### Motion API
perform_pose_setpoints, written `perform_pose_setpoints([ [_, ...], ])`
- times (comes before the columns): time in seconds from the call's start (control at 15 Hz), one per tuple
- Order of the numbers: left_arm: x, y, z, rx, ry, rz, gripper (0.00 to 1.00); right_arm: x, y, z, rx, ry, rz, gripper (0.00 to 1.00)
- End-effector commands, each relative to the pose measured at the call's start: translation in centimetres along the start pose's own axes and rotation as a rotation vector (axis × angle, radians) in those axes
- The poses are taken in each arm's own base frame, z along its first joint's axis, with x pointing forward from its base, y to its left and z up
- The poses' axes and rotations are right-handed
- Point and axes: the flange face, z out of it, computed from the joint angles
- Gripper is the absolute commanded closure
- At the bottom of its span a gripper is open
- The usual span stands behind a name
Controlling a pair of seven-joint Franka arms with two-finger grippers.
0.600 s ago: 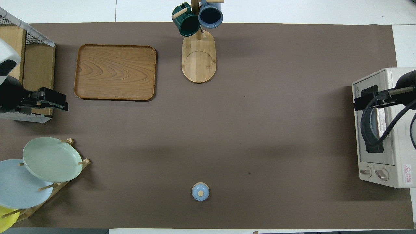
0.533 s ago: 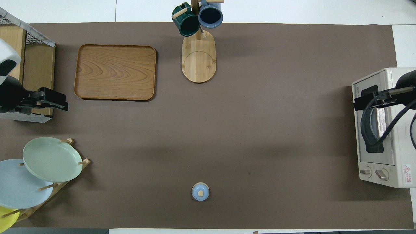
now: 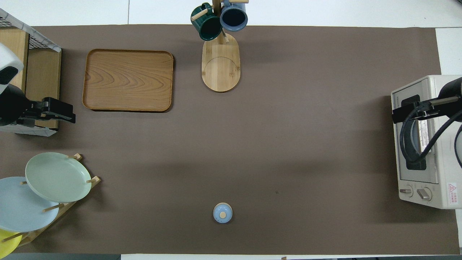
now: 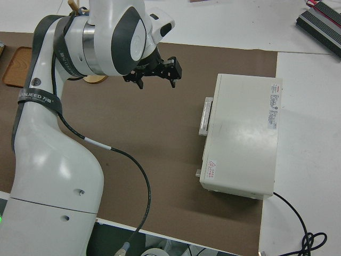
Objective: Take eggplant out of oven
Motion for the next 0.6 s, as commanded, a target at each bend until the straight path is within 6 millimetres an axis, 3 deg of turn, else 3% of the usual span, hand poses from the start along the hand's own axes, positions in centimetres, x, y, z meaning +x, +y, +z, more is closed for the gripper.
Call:
perform_pose_setpoints([
  [0.0, -0.1, -0.2, -0.2, 0.02, -0.001, 0.0, 0.0, 0.3, -0.2, 0.5, 0.009, 0.039, -0.024, 0.19],
  [0.07, -0.1, -0.3, -0.2, 0.02, -0.001, 0.0, 0.0, 0.0, 0.4, 1.0, 0.008, 0.045, -0.056, 0.62],
  [0.13, -0.1, -0.3, -0.2, 0.02, -0.001, -0.001, 0.0, -0.3, 0.6, 1.8, 0.005, 0.043, -0.089, 0.97],
  [0.53, -0.1, -0.3, -0.2, 0.02, -0.001, 0.0, 0.0, -2.3, 5.5, 6.7, -0.013, 0.075, -0.011, 1.0],
])
